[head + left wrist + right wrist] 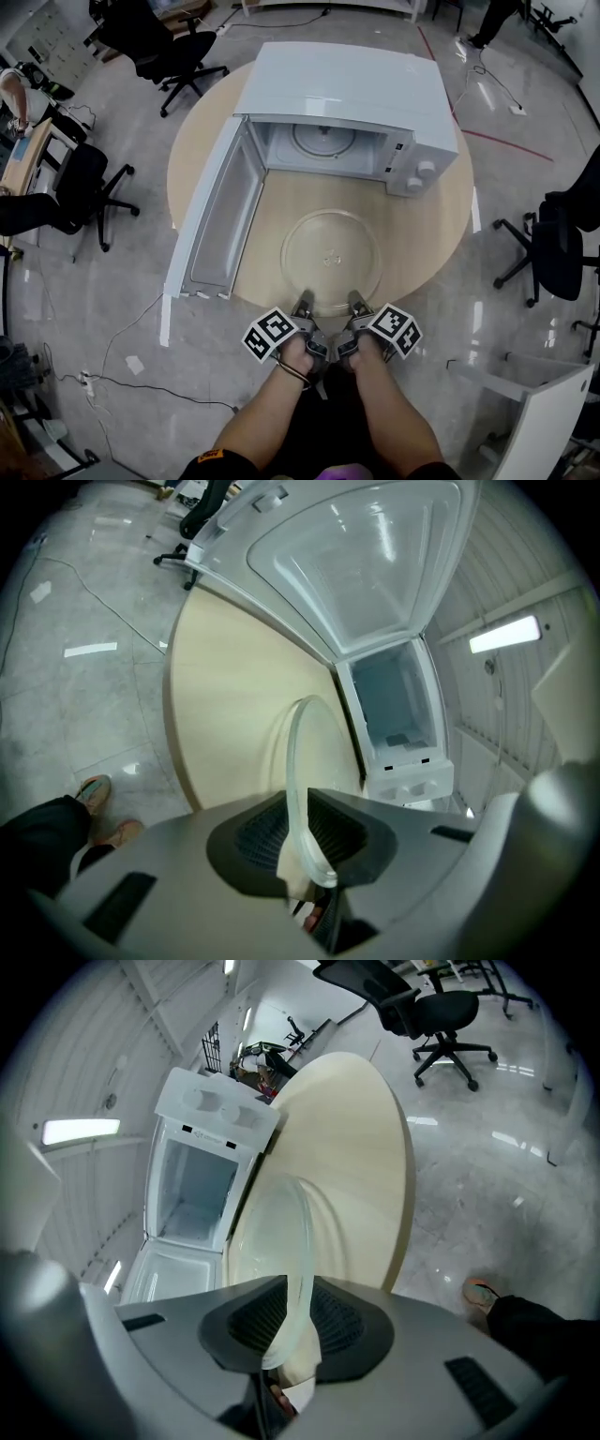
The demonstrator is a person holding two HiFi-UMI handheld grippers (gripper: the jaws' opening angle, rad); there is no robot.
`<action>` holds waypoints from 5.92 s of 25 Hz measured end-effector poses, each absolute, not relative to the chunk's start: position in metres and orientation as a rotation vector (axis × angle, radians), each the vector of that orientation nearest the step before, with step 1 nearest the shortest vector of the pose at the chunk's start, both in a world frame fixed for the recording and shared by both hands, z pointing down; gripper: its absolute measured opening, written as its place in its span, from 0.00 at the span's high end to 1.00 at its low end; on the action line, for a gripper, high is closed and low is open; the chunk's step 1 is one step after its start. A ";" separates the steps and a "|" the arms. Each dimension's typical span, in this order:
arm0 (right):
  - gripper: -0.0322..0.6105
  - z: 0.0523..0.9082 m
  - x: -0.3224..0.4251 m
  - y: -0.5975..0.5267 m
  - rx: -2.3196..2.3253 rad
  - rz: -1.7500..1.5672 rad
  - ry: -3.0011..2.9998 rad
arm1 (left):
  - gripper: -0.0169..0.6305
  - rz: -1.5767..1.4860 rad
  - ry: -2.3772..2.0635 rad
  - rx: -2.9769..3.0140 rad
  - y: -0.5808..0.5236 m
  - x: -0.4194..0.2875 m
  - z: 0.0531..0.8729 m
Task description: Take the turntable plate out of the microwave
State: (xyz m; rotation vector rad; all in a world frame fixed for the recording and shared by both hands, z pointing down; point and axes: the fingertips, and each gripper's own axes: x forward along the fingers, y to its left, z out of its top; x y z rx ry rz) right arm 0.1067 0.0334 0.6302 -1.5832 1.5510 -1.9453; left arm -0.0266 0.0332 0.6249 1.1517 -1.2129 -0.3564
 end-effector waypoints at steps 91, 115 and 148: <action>0.87 0.630 0.093 0.103 -1.492 -1.741 1.774 | 0.80 -0.323 -0.695 1.494 0.110 -0.038 0.613; 0.87 0.353 0.095 0.135 -1.739 -0.329 2.768 | 0.90 -0.049 -1.491 2.452 0.155 -0.042 0.332; 0.93 0.316 0.108 0.288 -1.756 -0.042 2.770 | 0.90 0.051 -1.731 2.464 0.302 -0.031 0.313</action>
